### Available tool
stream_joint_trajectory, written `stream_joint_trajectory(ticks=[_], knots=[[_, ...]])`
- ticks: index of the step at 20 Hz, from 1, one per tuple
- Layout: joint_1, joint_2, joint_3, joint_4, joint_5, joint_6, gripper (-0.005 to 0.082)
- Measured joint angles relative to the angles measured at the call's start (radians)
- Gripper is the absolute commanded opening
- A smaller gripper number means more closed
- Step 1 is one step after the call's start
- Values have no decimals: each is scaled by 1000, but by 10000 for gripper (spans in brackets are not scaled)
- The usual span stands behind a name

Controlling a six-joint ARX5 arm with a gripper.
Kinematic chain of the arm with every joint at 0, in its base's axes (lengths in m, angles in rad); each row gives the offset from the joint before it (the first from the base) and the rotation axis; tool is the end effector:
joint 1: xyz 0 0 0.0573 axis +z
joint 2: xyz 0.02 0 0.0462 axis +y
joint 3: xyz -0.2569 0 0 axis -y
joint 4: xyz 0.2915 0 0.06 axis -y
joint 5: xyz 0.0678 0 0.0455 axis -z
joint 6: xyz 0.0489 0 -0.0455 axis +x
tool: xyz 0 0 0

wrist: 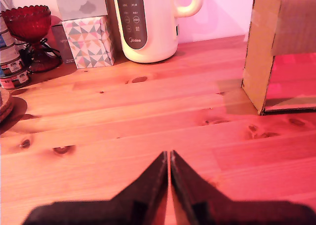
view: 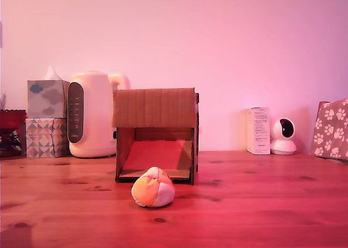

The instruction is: Drop the footbag into the cardboard dice tower

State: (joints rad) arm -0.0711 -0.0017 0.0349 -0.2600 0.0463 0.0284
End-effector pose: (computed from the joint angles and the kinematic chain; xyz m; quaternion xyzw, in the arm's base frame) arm 0.1654 -0.0140 0.1478 0.0155 0.1106 -0.0599 0.9919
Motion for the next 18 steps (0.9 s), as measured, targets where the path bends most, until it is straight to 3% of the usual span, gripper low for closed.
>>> stream_joint_trajectory(ticks=[8,11,14,16,18], knots=[[0,0,0,2,4,0,-24],[0,0,0,41,11,-57,-24],[0,0,5,75,71,-121,-24],[0,3,37,73,122,-131,-24],[0,4,97,78,206,-153,-24]])
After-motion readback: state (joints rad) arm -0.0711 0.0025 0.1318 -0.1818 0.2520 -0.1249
